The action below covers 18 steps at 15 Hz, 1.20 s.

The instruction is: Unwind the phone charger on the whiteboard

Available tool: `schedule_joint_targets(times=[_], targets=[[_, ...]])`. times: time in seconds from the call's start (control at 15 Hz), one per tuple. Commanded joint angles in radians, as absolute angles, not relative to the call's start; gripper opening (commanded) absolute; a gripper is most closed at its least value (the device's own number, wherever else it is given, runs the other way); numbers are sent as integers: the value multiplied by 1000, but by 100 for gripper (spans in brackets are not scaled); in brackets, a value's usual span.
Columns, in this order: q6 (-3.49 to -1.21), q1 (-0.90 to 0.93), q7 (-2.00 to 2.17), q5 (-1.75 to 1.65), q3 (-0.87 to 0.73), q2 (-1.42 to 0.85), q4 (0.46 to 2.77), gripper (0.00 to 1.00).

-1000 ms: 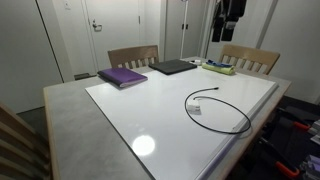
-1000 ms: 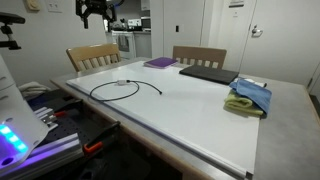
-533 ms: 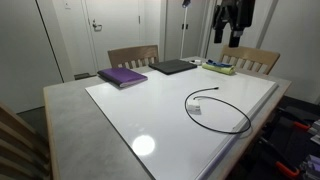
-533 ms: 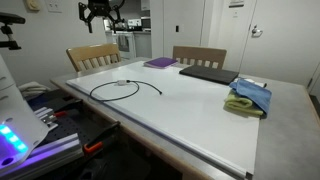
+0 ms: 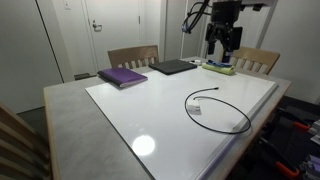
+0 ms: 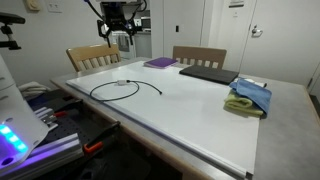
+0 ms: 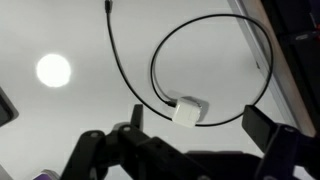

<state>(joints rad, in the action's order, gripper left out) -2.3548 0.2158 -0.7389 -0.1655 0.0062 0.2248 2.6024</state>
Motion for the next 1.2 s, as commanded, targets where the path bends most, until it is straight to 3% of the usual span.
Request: schedule_joint_targets(times=[0.0, 0.6, 1.13], targets=[[-2428, 165, -866, -123, -33, 81, 2541, 100], [-2405, 141, -838, -131, 8, 122, 2568, 100], [-2608, 69, -935, -344, -35, 90, 2583, 100]])
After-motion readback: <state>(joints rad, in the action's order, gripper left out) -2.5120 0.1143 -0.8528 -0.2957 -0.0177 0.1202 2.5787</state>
